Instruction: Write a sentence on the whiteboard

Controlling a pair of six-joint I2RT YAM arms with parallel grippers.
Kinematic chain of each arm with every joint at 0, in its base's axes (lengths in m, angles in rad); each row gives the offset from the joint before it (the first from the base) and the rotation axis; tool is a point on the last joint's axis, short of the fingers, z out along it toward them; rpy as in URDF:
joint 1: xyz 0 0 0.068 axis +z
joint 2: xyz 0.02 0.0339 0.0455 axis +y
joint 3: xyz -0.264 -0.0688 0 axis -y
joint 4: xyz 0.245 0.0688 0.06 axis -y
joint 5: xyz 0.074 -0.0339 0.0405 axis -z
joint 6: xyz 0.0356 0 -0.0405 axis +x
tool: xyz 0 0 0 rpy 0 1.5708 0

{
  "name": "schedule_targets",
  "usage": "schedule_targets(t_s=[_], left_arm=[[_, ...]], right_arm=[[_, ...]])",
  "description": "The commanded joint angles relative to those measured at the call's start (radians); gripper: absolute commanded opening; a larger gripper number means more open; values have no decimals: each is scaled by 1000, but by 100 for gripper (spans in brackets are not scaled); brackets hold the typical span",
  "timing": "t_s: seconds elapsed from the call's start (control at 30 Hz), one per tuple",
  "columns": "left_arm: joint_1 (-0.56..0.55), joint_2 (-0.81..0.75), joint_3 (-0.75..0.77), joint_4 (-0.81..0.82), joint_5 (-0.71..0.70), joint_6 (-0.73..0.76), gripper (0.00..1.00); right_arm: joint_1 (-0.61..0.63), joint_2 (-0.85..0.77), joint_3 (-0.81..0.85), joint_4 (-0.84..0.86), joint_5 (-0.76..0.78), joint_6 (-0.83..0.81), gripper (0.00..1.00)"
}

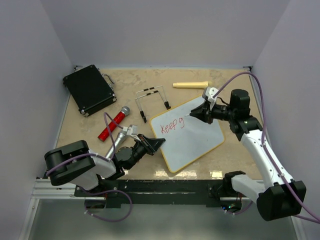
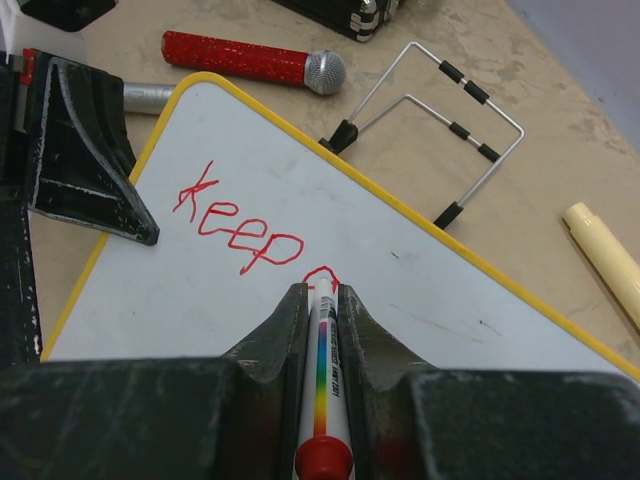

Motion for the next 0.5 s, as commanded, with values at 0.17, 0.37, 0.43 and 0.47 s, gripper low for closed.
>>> schedule_targets(t_s=[0.17, 0.37, 0.43, 0.47], left_arm=[[1, -37, 6, 21, 87, 149, 0], [1, -46, 7, 9, 96, 142, 0], [1, -46, 15, 1, 102, 143, 0], [1, -46, 15, -2, 103, 143, 0]], right_arm=[[-33, -98, -80, 128, -81, 67, 0], [-43, -92, -92, 143, -101, 90, 0], [-43, -95, -97, 145, -104, 92, 0], [-45, -95, -100, 146, -104, 92, 0]])
